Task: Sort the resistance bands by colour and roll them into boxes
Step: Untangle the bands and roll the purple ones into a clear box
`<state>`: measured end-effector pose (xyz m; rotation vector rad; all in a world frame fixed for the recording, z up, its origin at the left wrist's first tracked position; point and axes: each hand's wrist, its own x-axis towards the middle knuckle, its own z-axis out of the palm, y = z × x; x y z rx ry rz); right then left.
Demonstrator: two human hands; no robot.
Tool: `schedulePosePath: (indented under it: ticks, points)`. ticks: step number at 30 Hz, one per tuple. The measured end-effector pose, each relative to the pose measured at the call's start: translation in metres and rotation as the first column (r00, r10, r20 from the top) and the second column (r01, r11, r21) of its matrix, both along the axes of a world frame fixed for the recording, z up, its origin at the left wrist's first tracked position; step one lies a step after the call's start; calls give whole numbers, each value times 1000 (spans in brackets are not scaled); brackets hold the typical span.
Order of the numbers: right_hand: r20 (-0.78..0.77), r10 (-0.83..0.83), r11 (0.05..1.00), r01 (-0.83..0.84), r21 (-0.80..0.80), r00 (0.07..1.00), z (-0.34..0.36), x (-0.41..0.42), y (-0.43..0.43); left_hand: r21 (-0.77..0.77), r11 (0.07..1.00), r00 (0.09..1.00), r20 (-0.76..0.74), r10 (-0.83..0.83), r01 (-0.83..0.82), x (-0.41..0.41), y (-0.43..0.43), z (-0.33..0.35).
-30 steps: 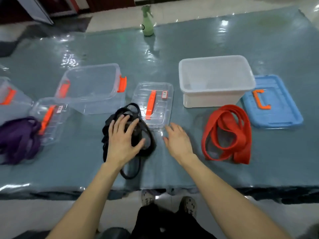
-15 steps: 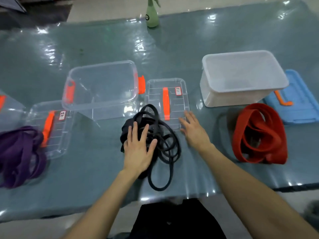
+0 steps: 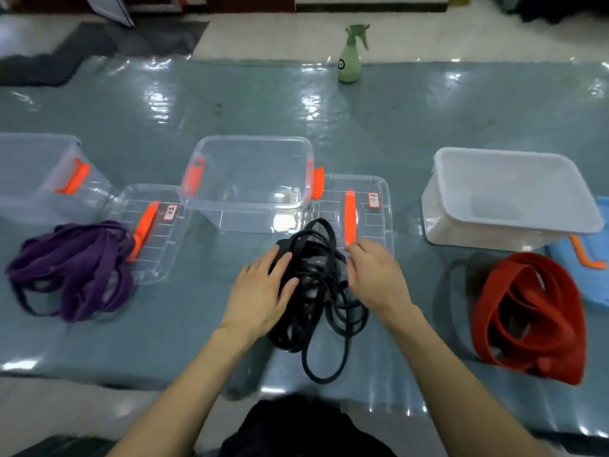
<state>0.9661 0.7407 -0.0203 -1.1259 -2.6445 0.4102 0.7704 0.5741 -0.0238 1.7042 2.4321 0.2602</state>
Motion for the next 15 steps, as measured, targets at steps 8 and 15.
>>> schedulePosePath:
  ticks: [8, 15]
  points:
    - [91, 419, 902, -426, 69, 903, 21, -147, -89, -4, 990, 967, -215, 134, -138, -121, -93, 19]
    - [91, 466, 884, -466, -32, 880, 5, -294, -170, 34, 945, 914, -243, 324, -326, -279, -213, 10]
